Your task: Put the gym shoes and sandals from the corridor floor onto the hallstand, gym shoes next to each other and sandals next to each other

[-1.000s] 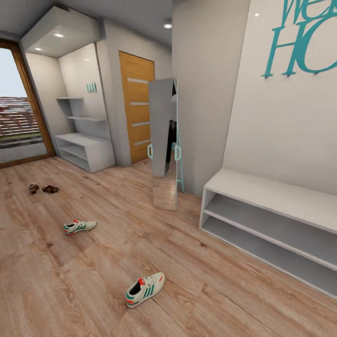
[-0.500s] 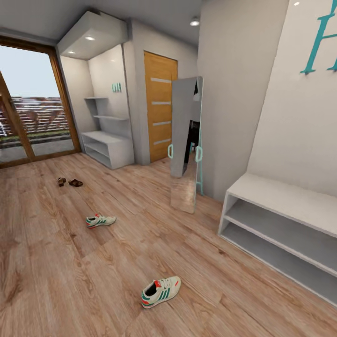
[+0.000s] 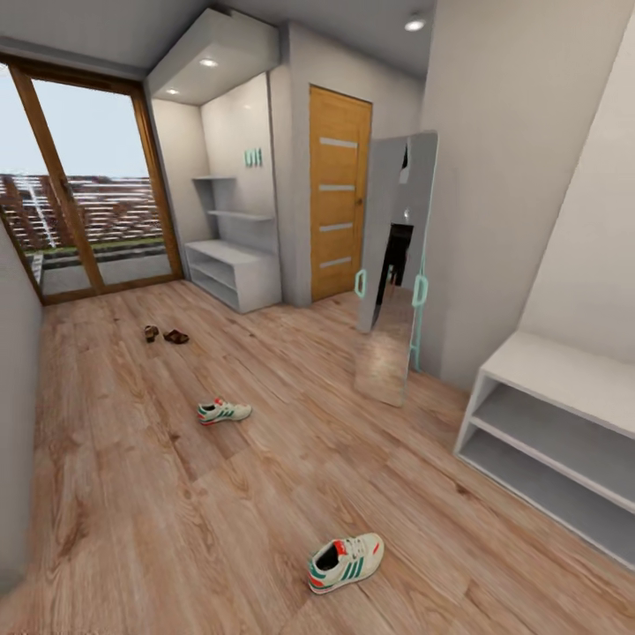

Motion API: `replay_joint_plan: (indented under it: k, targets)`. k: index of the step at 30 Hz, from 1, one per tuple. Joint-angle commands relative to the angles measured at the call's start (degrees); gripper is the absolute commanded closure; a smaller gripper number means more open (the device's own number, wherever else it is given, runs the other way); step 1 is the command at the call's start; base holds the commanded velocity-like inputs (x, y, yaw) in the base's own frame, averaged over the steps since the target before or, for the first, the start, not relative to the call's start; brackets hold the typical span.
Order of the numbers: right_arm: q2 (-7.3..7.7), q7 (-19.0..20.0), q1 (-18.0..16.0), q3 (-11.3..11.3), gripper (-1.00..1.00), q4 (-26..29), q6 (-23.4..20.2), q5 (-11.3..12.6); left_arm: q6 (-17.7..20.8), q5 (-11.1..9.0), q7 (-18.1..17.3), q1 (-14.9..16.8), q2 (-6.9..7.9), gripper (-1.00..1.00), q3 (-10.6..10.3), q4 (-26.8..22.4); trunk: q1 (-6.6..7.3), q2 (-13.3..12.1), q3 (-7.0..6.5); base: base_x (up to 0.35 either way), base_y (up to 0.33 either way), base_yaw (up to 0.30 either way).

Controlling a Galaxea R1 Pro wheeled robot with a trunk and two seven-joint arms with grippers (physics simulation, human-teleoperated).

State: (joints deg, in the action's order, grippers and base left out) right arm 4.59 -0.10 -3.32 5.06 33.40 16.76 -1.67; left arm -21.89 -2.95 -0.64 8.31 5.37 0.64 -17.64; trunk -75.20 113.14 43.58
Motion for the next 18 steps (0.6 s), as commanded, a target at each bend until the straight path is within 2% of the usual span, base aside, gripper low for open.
replay_joint_plan:
  k: [1, 9, 18]
  targets:
    - [-0.02, 0.0, 0.0, 0.1, -1.0, 0.0, 0.2, -0.2, -0.2, -0.3, -0.1, 0.0, 0.0, -1.0, 0.0, 0.1, 0.0, 0.0, 0.14, 0.06, 0.297, 0.118]
    - [-0.02, 0.0, 0.0, 0.1, -1.0, 0.0, 0.2, -0.2, -0.2, -0.3, -0.1, 0.0, 0.0, -1.0, 0.0, 0.1, 0.0, 0.0, 0.83, 0.023, 0.232, 0.114]
    - [-0.02, 0.0, 0.0, 0.1, -1.0, 0.0, 0.2, -0.2, -0.1, -0.1, 0.5, 0.0, 0.07, -1.0, 0.0, -0.3, 0.0, 0.0, 1.6, 0.002, 0.031, 0.112]
